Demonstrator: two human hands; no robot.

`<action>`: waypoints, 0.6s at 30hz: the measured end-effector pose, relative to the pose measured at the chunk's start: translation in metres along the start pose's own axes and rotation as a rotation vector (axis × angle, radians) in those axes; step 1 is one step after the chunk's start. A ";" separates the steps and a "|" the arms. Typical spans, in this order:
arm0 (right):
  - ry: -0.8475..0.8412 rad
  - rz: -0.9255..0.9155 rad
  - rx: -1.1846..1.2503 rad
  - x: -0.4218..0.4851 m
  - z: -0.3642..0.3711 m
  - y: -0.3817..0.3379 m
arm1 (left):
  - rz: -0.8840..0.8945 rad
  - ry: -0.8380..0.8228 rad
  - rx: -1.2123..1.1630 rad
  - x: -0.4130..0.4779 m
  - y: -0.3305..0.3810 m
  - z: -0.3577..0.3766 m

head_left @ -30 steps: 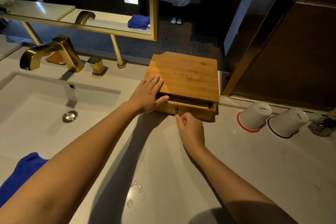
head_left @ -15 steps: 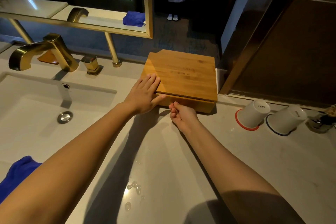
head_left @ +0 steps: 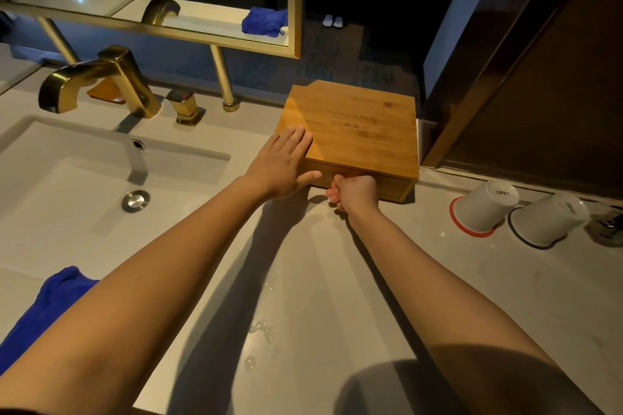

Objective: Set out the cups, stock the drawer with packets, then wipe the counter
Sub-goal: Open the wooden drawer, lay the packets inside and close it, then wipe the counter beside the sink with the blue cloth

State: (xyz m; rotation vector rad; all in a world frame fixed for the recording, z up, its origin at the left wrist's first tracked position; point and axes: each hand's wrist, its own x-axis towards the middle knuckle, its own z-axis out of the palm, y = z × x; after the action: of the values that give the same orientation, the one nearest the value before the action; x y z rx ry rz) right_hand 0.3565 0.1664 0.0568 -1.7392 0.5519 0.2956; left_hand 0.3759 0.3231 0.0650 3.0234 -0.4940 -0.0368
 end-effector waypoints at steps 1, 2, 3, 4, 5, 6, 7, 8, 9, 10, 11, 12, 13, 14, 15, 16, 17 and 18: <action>0.041 -0.036 -0.084 0.000 0.000 0.000 | -0.003 -0.002 0.000 0.000 0.001 0.000; 0.079 -0.075 -0.169 0.000 0.001 0.000 | -0.007 -0.003 -0.009 0.001 0.001 -0.001; 0.106 -0.109 -0.239 0.001 0.002 0.000 | -0.013 -0.002 -0.029 0.001 0.002 -0.002; 0.126 -0.139 -0.292 0.001 0.002 0.000 | -0.021 0.001 -0.058 0.000 0.002 -0.003; 0.145 -0.172 -0.346 0.001 0.003 0.001 | -0.029 0.011 -0.088 -0.003 0.001 -0.004; 0.166 -0.208 -0.408 0.000 0.004 0.002 | -0.034 0.029 -0.114 -0.008 0.000 -0.006; 0.184 -0.241 -0.463 0.000 0.005 0.005 | -0.040 0.050 -0.137 -0.016 -0.002 -0.007; 0.197 -0.273 -0.499 -0.001 0.005 0.007 | -0.048 0.065 -0.166 -0.025 -0.004 -0.008; 0.203 -0.303 -0.514 -0.002 0.005 0.010 | -0.066 0.066 -0.203 -0.036 -0.007 -0.009; 0.199 -0.336 -0.516 -0.002 0.004 0.013 | -0.097 0.056 -0.246 -0.049 -0.012 -0.010; 0.191 -0.368 -0.514 -0.002 0.004 0.016 | -0.143 0.042 -0.288 -0.064 -0.017 -0.010; 0.183 -0.392 -0.509 -0.004 0.003 0.020 | -0.193 0.035 -0.332 -0.080 -0.023 -0.010; 0.176 -0.412 -0.509 -0.007 0.002 0.024 | -0.241 0.040 -0.378 -0.099 -0.030 -0.010; 0.171 -0.436 -0.523 -0.011 0.001 0.029 | -0.284 0.052 -0.418 -0.118 -0.038 -0.011; 0.163 -0.471 -0.559 -0.016 0.000 0.035 | -0.329 0.062 -0.439 -0.140 -0.047 -0.010; 0.151 -0.517 -0.612 -0.023 0.000 0.041 | -0.379 0.072 -0.435 -0.162 -0.054 -0.008; 0.132 -0.566 -0.675 -0.029 -0.001 0.048 | -0.433 0.083 -0.414 -0.185 -0.061 -0.005; 0.105 -0.611 -0.736 -0.036 -0.003 0.056 | -0.489 0.096 -0.391 -0.207 -0.067 -0.001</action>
State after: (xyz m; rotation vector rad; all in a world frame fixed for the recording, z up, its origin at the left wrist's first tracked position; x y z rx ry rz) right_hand 0.2971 0.1623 0.0276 -2.5445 -0.0644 -0.0459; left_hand 0.2010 0.4526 0.0633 2.6635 0.2419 -0.0139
